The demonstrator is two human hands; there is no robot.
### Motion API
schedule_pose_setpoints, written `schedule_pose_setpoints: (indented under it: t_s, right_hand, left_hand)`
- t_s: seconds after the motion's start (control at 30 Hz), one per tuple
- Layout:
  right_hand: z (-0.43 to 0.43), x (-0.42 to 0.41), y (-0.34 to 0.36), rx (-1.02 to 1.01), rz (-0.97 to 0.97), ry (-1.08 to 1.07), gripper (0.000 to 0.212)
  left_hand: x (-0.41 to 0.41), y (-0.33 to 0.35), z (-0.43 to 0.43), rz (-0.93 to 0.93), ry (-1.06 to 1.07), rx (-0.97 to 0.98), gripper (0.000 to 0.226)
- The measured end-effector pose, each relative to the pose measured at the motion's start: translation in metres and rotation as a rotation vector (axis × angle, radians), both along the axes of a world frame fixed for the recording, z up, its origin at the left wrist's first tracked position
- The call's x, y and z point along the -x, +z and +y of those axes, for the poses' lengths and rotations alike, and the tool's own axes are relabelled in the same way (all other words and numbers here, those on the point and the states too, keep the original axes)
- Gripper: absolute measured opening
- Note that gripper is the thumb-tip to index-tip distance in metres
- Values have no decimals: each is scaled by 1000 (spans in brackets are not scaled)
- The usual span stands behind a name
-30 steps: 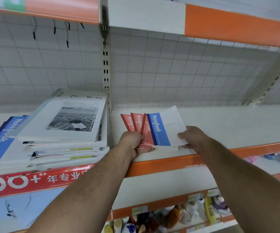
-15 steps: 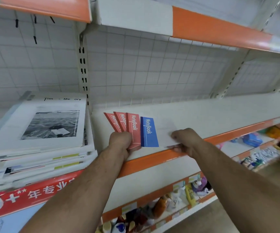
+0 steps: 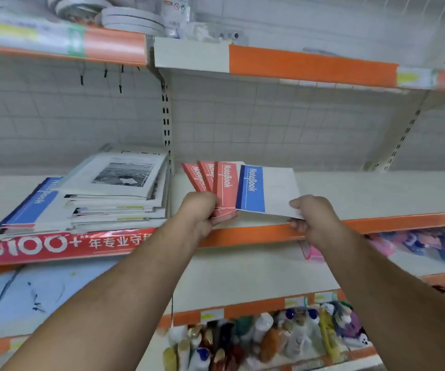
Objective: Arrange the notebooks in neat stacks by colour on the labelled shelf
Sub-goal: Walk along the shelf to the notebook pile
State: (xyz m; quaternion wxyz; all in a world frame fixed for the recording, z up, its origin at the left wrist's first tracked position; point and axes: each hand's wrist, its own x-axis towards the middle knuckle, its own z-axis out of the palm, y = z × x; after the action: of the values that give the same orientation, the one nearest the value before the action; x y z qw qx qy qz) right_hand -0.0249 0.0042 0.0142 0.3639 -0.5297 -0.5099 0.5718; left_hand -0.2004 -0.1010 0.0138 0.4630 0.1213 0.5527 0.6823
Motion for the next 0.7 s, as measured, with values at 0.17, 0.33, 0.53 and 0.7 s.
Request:
schedule_pose_setpoints:
  t_s: [0.17,0.33,0.53,0.7]
  right_hand:
    - [-25,-14,6,-22,66,147,9]
    - [-68,0,6,-25,64,338,11]
    - [-149,43,6,-3,58,558,10]
    - [-216,93,6,1,55,700,13]
  left_hand:
    - [-39,12,-57,46,159,-37,23]
    - [-53,14,-129,43,349,-28,18]
    - [-44,13,-226,67,580,18,15]
    - [-16,8,-302,41,752,52,11]
